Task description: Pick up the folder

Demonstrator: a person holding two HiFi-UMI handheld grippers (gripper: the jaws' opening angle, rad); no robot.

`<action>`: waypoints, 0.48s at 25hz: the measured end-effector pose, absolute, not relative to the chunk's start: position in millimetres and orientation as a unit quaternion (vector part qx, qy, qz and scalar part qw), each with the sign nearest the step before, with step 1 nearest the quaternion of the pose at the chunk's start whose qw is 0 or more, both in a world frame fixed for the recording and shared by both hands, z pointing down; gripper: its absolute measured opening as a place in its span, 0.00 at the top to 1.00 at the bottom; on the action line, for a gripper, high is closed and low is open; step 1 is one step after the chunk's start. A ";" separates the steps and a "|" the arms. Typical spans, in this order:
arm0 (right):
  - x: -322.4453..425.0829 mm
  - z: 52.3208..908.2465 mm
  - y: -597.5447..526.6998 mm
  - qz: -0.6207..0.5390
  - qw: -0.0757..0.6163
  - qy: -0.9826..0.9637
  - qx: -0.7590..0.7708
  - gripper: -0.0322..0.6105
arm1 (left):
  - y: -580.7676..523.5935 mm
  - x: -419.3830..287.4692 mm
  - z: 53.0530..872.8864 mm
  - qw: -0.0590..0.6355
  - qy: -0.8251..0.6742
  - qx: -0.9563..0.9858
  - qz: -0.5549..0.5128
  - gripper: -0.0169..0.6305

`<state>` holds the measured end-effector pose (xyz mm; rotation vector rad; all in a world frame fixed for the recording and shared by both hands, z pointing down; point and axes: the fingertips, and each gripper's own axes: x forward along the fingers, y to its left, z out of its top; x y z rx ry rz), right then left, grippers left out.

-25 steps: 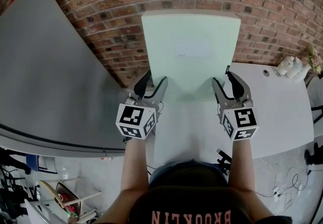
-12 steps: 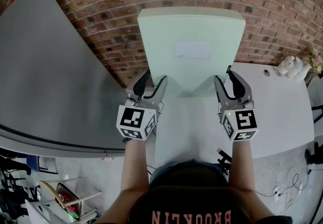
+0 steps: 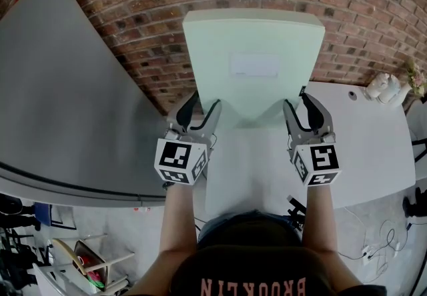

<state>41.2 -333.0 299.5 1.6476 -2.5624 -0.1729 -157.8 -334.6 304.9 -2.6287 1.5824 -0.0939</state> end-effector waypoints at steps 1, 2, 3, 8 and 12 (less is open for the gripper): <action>41.3 299.5 -332.4 -0.057 0.045 -0.839 0.540 0.67 | -334.0 -157.8 304.8 0.036 0.515 -0.856 -0.030 0.63; 41.2 299.6 -331.8 -0.057 0.046 -0.839 0.540 0.67 | -333.4 -157.9 304.8 0.036 0.515 -0.856 -0.030 0.63; 40.9 299.8 -331.2 -0.057 0.046 -0.838 0.540 0.67 | -332.8 -158.2 304.9 0.036 0.515 -0.856 -0.030 0.63; 39.2 299.0 -328.5 -0.058 0.047 -0.838 0.540 0.67 | -330.7 -159.9 303.7 0.038 0.516 -0.855 -0.031 0.63; 38.6 298.3 -325.9 -0.060 0.047 -0.838 0.541 0.67 | -328.2 -160.5 303.5 0.038 0.516 -0.855 -0.030 0.63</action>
